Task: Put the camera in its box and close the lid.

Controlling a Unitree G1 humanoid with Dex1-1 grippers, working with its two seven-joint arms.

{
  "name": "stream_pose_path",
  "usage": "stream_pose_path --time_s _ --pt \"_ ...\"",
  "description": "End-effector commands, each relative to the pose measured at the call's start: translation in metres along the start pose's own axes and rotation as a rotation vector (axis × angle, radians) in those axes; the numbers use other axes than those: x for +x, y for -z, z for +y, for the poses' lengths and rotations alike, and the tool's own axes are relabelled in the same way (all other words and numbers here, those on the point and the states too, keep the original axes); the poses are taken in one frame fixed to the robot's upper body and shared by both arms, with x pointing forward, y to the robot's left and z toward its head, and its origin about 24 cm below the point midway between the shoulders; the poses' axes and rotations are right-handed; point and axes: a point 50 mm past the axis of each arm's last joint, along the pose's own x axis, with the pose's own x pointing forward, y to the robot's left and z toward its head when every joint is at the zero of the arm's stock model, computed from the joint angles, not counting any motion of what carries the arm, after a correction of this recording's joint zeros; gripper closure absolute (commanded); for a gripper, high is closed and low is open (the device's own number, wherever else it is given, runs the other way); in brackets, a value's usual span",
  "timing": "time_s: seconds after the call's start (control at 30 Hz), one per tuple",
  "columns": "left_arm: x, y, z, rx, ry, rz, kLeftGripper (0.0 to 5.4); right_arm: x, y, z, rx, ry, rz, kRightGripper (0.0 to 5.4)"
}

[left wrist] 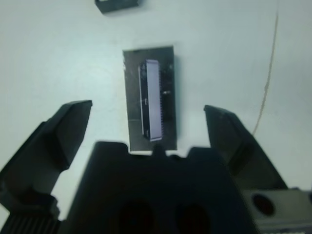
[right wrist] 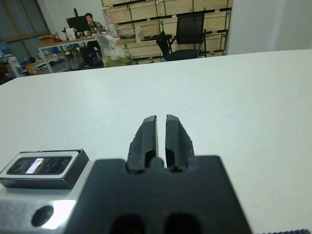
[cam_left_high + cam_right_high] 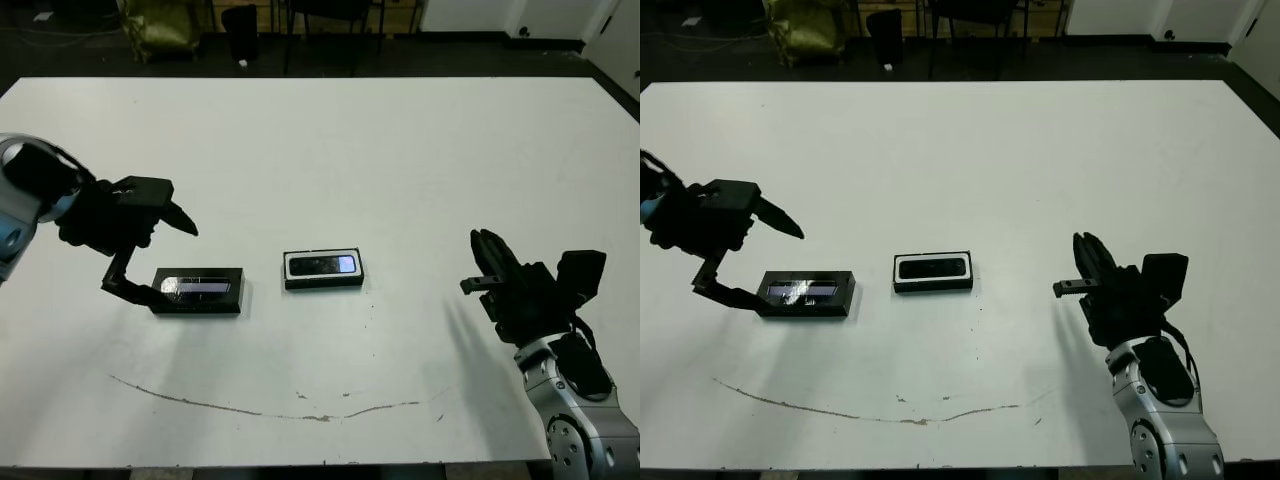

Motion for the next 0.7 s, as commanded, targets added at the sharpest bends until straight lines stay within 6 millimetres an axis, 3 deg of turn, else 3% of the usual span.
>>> stream_pose_path --time_s 0.03,0.27,0.7 --pt "0.007 0.003 0.006 0.001 0.036 0.041 0.04 -0.001 0.01 -0.003 0.009 0.003 0.046 5.4" --pt "0.014 0.003 0.017 0.041 0.038 0.028 0.04 -0.001 0.016 -0.003 -0.017 -0.004 0.044 5.4" --pt "0.025 0.015 0.015 -0.057 0.051 -0.049 0.04 -0.003 0.019 -0.001 -0.014 0.016 0.056 5.4"
